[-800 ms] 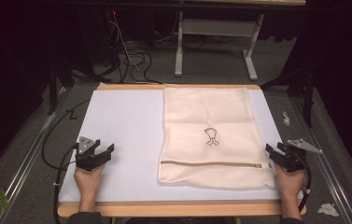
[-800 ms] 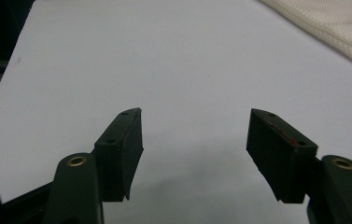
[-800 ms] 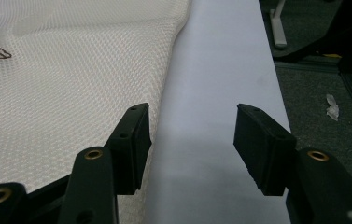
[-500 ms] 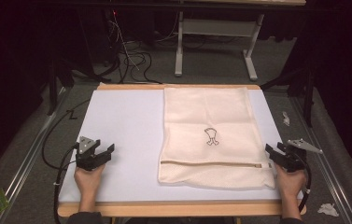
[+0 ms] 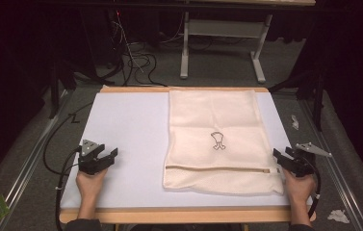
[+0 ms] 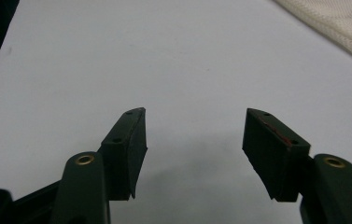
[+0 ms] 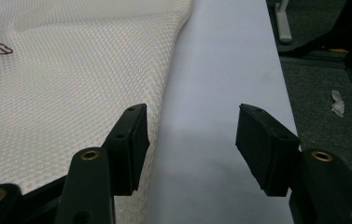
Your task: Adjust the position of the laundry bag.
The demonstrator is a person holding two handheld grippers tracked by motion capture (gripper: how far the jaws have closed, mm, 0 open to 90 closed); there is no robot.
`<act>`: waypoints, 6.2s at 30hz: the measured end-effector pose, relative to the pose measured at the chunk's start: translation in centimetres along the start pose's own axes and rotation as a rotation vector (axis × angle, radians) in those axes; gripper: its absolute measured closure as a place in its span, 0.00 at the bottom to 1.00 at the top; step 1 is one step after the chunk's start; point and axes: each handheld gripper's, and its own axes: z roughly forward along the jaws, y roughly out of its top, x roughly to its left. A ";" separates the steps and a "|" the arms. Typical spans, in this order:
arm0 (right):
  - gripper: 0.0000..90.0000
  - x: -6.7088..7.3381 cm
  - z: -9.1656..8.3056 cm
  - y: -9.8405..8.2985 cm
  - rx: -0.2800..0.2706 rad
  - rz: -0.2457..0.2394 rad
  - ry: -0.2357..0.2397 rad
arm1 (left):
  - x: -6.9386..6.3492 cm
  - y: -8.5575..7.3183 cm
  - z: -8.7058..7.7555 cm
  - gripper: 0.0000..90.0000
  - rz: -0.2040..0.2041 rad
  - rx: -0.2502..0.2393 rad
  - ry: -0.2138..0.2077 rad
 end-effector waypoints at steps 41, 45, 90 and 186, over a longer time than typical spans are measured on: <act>0.54 0.9 -1.4 1.0 0.000 0.002 0.057 | -6.5 3.5 0.0 0.45 0.099 0.057 -0.162; 0.56 1.1 -1.4 1.1 0.022 -0.002 0.068 | -7.6 3.7 0.5 0.45 0.117 0.081 -0.175; 0.57 2.3 1.1 2.7 0.218 -0.036 0.087 | -17.0 5.1 7.7 0.40 0.147 0.241 -0.254; 0.98 6.2 1.8 3.6 0.185 -0.115 0.287 | -11.5 6.8 4.9 0.94 0.103 0.148 -0.252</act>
